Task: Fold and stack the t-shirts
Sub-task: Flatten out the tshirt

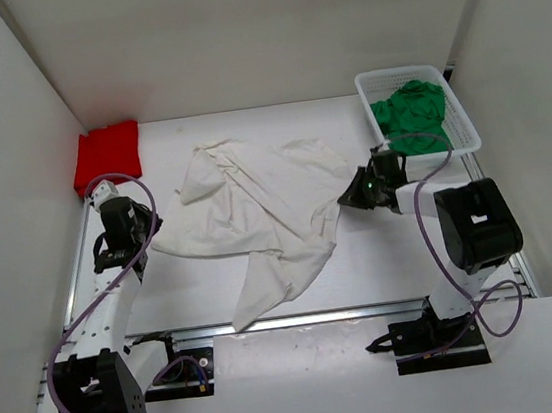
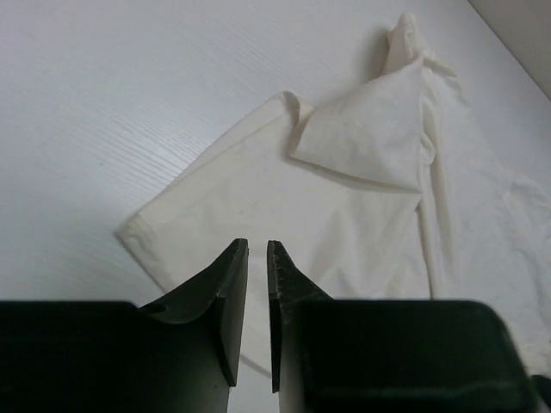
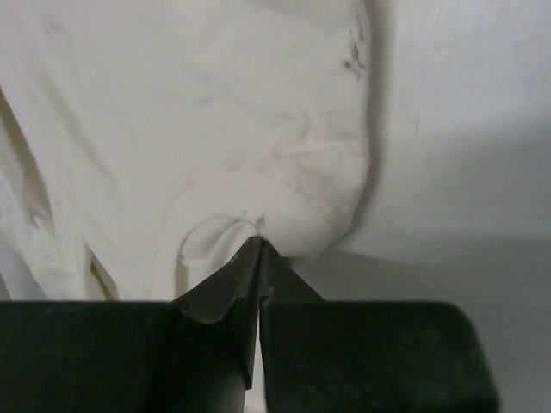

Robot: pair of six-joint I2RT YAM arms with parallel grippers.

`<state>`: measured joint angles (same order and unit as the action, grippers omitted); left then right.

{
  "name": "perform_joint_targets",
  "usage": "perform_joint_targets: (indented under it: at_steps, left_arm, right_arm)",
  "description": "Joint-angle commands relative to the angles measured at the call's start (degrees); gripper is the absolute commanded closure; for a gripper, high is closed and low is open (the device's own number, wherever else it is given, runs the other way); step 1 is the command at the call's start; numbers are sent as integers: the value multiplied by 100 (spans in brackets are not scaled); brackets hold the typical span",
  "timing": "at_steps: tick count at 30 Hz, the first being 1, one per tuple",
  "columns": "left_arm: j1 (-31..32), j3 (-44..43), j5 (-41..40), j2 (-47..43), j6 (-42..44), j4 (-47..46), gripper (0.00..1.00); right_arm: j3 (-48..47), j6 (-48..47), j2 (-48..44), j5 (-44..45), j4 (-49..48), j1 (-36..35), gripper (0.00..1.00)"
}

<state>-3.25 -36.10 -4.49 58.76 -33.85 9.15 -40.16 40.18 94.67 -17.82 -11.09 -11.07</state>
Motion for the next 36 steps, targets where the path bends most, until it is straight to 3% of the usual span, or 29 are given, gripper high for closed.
perform_joint_targets:
  at_steps: [1, 3, 4, 7, 8, 9, 12, 14, 15, 16, 17, 19, 23, 30, 33, 36]
  left_arm:
    - [87, -29, -508, -198, -52, 175, 74]
    - [175, 32, -597, -260, 44, 202, 67]
    - [166, 93, -545, -225, 97, 184, 65]
    - [263, 339, -307, -164, 133, 96, 50]
    - [246, 331, -194, -129, 98, 113, 30]
    - [437, 384, -114, -119, 63, 148, 2]
    - [168, 672, 263, 4, -226, 9, 1]
    - [-52, 876, 449, -31, -438, -114, 2]
    - [-36, 946, 467, -32, -482, -97, 9]
    - [25, 999, 293, -23, -552, -36, 36]
    - [0, 1069, 204, 3, -631, -1, 46]
    - [-167, 1245, 159, -5, -798, -115, 53]
    - [-308, 1561, 151, 258, -1193, -519, 47]
    - [-89, 1475, -148, 951, -1546, -1188, 42]
    - [-185, 1386, -175, 1234, -1546, -1266, 44]
    - [-194, 1272, -166, 1410, -1467, -1327, 53]
  right_arm:
    - [-1436, -344, 200, 236, 184, 367, 100]
    - [-2237, -511, 533, 148, 668, 518, 99]
    - [-2624, -651, 604, 139, 739, 579, 92]
    - [-3216, -967, 596, 139, 1326, 536, 55]
    - [-3191, -995, 387, 95, 1442, 492, 54]
    - [-2930, -995, 107, -27, 1313, 396, 54]
    - [-1945, -899, -605, -168, 856, -24, 60]
    - [-1173, -846, -1011, -99, 653, -437, 69]
    - [-969, -828, -1238, -29, 530, -692, 75]
    - [-628, -828, -1510, -2, 373, -825, 77]
    - [-242, -811, -1757, 33, 301, -1061, 77]
    - [243, -767, -2152, 60, 126, -1309, 77]
    - [1236, -477, -3014, -195, -51, -1591, 77]
    - [2327, -204, -3912, 517, 204, -2233, 74]
    - [2627, -125, -3948, 429, 169, -2031, 72]
    - [2742, -203, -4088, 367, 177, -1768, 71]
